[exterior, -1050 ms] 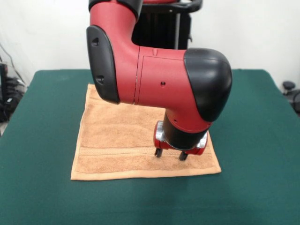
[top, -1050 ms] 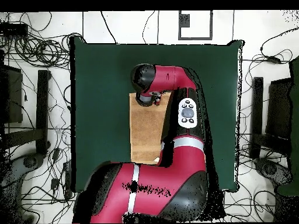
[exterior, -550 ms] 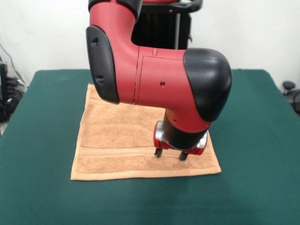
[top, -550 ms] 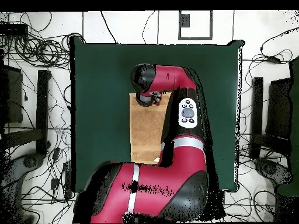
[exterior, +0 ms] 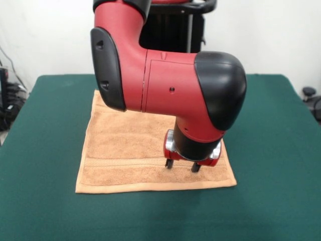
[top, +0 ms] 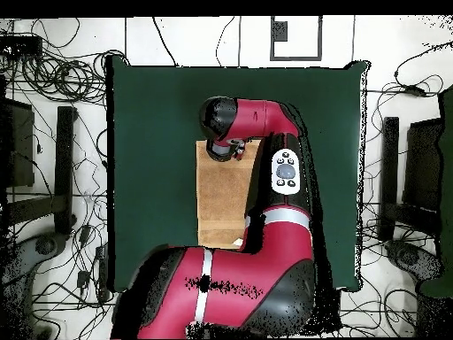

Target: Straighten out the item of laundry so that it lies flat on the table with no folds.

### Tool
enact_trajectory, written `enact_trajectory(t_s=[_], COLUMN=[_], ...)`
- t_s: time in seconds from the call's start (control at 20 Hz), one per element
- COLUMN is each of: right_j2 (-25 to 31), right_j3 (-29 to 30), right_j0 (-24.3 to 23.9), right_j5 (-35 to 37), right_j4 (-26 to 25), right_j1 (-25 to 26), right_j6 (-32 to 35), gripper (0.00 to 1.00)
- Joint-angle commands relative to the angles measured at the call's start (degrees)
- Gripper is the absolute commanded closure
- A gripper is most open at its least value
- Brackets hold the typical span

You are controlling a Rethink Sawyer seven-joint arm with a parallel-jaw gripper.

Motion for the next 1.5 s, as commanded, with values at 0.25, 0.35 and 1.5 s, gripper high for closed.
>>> enact_trajectory(t_s=[0.25, 0.35, 1.5], right_j2=[2.2, 2.2, 2.5], right_j3=[-2.2, -2.7, -2.7], right_j0=[-0.7, -0.7, -0.8], right_j5=[-15.1, -15.0, -14.2], right_j4=[1.2, 1.2, 1.8], right_j1=[1.7, 2.0, 1.1], right_j6=[13.0, 13.0, 12.7], gripper=[0.0, 0.0, 0.0])
